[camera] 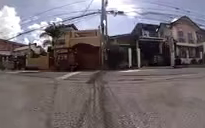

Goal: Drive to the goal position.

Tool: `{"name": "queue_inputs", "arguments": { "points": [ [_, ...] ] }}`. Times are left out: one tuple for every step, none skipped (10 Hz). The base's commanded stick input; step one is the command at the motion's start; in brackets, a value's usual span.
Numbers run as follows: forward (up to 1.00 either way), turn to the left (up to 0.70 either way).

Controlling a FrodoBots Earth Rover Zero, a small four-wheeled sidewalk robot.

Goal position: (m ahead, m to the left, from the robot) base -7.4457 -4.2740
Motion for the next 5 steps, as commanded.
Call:
{"name": "queue_inputs", "arguments": {
  "points": [
    [0.7,0.0],
    [0.7,0.0],
    [0.7,0.0],
    [0.7,0.0],
    [0.7,0.0]
  ]
}}
